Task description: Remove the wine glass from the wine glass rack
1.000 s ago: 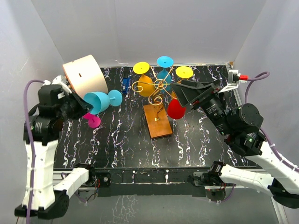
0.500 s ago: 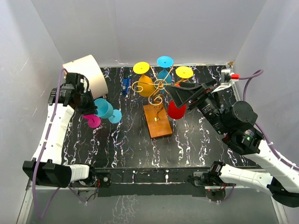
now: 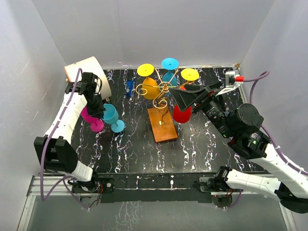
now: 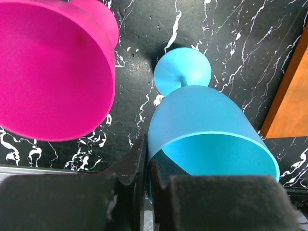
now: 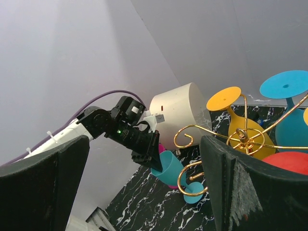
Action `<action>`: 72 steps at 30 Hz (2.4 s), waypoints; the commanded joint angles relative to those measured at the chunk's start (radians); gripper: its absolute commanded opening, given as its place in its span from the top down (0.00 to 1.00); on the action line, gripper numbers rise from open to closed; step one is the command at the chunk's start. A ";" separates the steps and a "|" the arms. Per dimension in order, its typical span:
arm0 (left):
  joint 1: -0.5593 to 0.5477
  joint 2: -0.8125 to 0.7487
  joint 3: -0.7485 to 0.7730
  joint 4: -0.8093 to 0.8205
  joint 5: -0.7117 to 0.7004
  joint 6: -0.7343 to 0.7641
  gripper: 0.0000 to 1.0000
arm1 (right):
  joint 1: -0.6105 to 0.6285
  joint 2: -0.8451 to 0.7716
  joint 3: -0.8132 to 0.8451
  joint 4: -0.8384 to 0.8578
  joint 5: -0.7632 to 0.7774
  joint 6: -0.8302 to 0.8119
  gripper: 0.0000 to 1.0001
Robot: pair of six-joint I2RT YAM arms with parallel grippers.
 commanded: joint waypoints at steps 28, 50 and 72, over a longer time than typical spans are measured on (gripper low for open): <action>-0.046 0.039 0.071 0.040 -0.031 -0.011 0.60 | 0.003 0.004 0.019 0.015 -0.029 -0.002 0.02; -0.046 -0.413 0.102 0.094 0.215 -0.054 0.39 | 0.003 0.061 0.164 -0.244 0.055 -0.128 0.02; -0.046 -0.708 -0.032 0.368 0.389 -0.128 0.24 | 0.003 0.333 0.487 -0.876 0.476 -0.226 0.02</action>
